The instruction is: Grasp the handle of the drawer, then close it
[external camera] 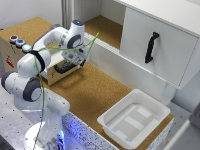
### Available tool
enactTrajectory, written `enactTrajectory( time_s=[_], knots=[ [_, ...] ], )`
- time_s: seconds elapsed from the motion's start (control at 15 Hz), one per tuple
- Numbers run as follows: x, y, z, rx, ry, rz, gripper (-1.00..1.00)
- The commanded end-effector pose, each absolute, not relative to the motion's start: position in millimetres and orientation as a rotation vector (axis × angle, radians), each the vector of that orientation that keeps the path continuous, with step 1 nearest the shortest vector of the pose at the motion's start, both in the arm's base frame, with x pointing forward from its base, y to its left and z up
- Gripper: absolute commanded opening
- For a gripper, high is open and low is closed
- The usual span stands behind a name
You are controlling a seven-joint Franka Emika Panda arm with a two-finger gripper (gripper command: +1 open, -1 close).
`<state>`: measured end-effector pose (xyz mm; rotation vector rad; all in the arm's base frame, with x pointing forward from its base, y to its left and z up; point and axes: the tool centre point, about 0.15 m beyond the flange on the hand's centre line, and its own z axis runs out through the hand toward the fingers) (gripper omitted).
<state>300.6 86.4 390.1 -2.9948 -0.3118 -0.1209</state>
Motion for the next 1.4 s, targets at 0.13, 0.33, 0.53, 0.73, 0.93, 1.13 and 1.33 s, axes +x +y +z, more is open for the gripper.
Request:
enactTrajectory(
  time_s=[0.13,0.33,0.53,0.73,0.93,1.13,1.33],
  knots=[
    [324,100,340,-3.012,-0.256,-0.275,1.00],
    [339,105,330,-3.014,-0.268,-0.238,-1.00],
    [345,114,329,-2.995,-0.265,-0.232,-1.00],
    [354,122,326,-2.973,-0.249,-0.200,-1.00],
    [363,135,325,-2.976,-0.271,-0.155,-1.00],
    [367,151,324,-2.981,-0.304,-0.128,-1.00],
    [368,165,324,-2.985,-0.308,-0.097,-1.00]
  ],
)
